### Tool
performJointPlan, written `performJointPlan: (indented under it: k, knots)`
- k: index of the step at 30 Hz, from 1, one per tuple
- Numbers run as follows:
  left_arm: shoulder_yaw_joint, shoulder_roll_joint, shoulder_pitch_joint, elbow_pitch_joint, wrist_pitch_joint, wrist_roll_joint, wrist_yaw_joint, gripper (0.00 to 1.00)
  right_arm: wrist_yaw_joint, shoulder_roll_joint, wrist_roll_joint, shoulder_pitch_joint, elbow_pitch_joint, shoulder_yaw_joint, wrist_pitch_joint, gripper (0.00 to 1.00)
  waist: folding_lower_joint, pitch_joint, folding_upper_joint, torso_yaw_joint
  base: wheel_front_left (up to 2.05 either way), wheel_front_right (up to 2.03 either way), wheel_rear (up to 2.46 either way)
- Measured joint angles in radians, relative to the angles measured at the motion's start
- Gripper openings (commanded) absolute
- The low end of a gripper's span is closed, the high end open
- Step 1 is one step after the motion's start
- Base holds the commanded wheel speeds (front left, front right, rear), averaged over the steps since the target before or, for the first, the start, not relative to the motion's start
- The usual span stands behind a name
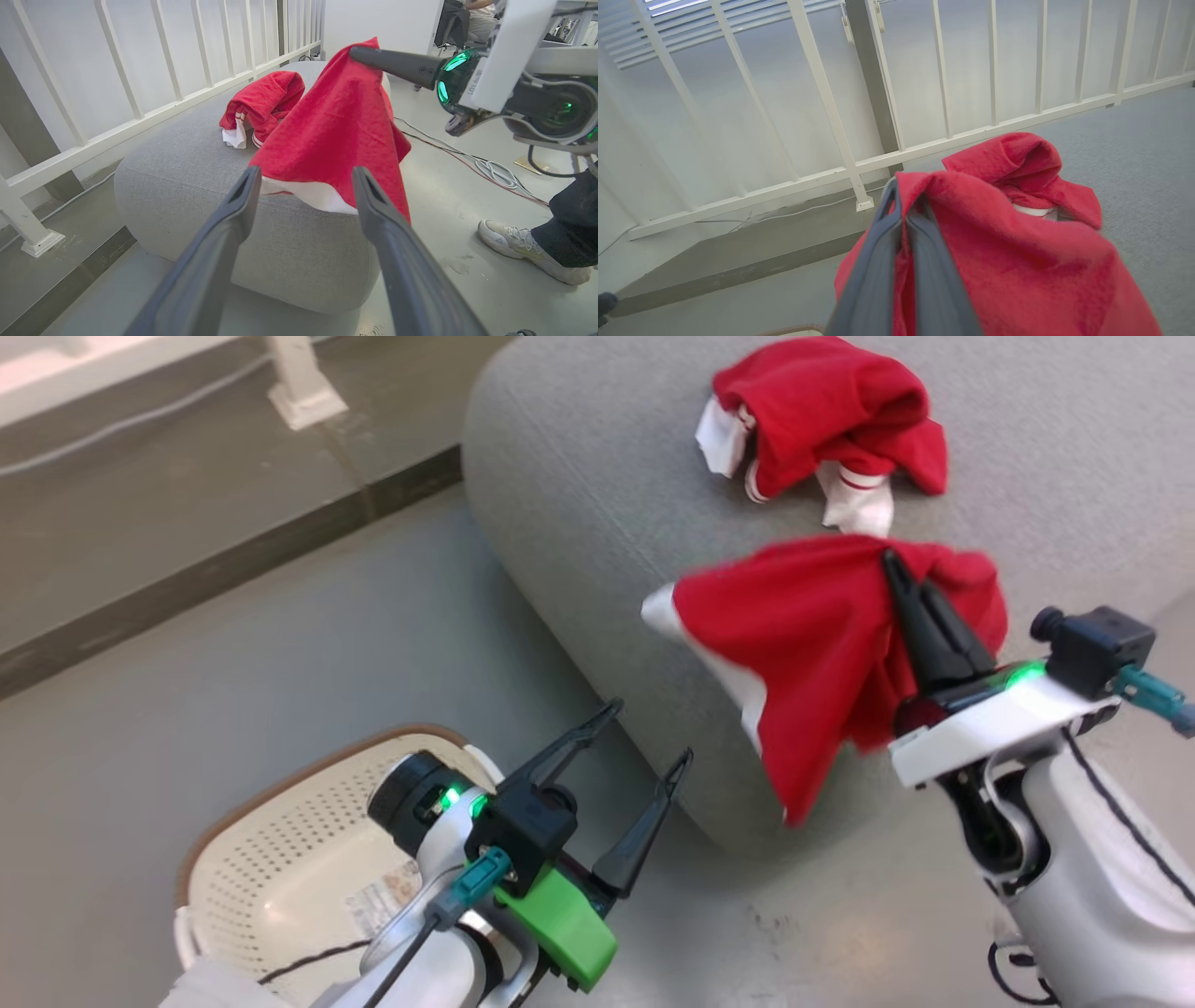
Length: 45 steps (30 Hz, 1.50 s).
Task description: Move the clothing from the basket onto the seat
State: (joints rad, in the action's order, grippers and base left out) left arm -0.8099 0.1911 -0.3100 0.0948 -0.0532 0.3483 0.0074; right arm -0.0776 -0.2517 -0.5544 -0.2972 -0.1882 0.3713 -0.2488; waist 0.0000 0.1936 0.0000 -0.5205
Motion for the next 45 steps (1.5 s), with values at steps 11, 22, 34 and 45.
performJointPlan:
  k: [11,22,34,45]
  knots:
    - [-0.028,-0.002,-0.041,-0.018,0.022,-0.009,-0.025,1.0,-0.01,-0.001,-0.019,-0.086,0.007,-0.137,-0.001,0.0,0.0,0.067,0.0,-0.043,0.0,0.0,0.0]
    - [-0.039,-0.028,-0.094,-0.023,0.044,-0.014,-0.035,1.0,-0.022,-0.051,-0.019,-0.303,0.005,-0.28,-0.003,0.0,0.0,0.107,0.0,-0.01,0.0,0.0,0.0]
    - [-0.072,-0.072,-0.165,-0.018,0.074,-0.054,-0.044,1.0,-0.028,-0.139,-0.064,-0.54,-0.18,-0.402,-0.007,0.0,0.0,0.186,0.0,0.06,0.0,0.0,0.0]
    - [-0.101,-0.086,-0.212,-0.008,0.105,-0.081,-0.044,1.0,-0.037,-0.211,-0.073,-0.653,-0.298,-0.439,-0.007,0.0,0.0,0.283,0.0,0.137,0.0,0.0,0.0]
